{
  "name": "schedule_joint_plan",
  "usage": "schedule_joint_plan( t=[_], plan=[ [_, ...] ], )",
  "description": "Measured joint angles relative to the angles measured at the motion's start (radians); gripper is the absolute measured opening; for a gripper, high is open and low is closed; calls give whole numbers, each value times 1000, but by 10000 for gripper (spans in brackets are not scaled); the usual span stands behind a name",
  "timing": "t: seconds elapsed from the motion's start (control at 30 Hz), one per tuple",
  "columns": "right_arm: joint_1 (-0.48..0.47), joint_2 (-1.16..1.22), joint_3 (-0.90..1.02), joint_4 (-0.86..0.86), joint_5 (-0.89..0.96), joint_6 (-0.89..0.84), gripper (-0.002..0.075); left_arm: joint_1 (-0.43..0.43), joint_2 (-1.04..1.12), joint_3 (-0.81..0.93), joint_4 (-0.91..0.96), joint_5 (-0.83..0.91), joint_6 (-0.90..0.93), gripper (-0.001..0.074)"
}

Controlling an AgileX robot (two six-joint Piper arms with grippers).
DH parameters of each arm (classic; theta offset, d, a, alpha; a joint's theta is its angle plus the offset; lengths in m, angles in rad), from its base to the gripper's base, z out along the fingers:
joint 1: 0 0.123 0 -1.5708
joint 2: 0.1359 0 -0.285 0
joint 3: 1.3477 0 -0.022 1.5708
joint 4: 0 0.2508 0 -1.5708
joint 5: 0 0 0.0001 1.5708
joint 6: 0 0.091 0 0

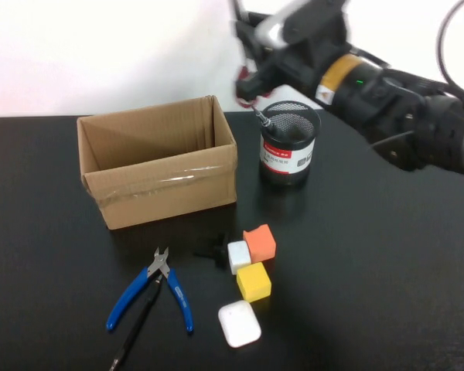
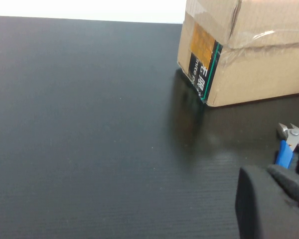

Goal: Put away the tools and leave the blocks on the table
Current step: Place the Scissors into the box

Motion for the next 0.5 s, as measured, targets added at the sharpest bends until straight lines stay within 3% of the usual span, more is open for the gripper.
schedule_joint_plan(
  t=[0.27, 0.5],
  plan=[
    [110, 31, -75, -4, 10, 72, -6, 0, 0, 0, 0, 0, 0, -6],
    [126, 109, -75, -2, 9, 71, -6, 0, 0, 0, 0, 0, 0, -6]
  ],
)
